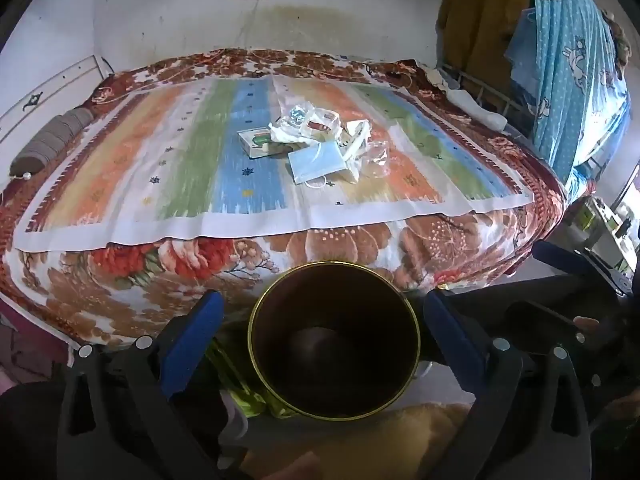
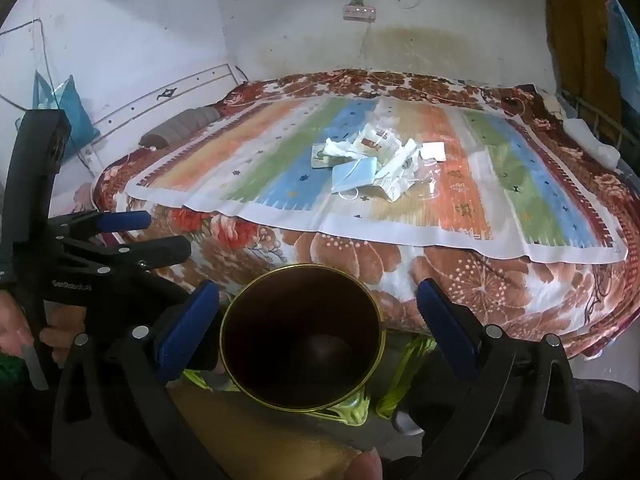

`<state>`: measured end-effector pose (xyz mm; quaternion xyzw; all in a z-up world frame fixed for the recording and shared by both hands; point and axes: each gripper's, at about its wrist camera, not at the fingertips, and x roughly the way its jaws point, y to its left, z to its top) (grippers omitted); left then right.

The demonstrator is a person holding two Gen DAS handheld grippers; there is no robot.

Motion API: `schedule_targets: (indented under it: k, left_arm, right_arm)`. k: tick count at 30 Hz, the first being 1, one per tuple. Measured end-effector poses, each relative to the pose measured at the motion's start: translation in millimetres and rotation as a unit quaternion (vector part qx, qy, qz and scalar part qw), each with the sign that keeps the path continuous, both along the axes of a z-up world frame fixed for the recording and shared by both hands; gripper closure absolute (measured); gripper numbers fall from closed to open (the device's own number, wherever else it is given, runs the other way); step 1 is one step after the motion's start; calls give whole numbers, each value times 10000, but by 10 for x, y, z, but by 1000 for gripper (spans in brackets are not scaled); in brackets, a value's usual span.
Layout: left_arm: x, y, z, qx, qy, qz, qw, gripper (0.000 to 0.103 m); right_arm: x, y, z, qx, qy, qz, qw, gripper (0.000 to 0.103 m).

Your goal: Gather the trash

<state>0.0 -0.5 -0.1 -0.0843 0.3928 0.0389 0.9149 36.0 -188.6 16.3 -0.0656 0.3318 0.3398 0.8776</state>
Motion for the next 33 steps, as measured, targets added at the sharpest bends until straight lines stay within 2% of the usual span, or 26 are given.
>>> schedule_targets:
  k: [1,7,11,22,33]
  left_arm:
    - [5,11,-3,-146,64,-17,9999,6]
    - [-76,28,-54,-237,-9,-163,9996,6]
    - [-93,-24,-84,-77,0,-190,9998,6]
    - [-115,-72,-100,-58,6,-198,9998,6]
    - [-90,-15,-152,-87,96,-79,9999,6]
  right_arm:
    - [3,-2,-1,-21,54,-6,10000,9]
    - [-53,29,-52,-295,80,66,9995,9]
    - [-130,30,-56,-189,-2,154,9997,9]
    - [-75,82,-112,-308,54,110,9994,9]
    - [-30,44,-111,-167,138,33,9998,9]
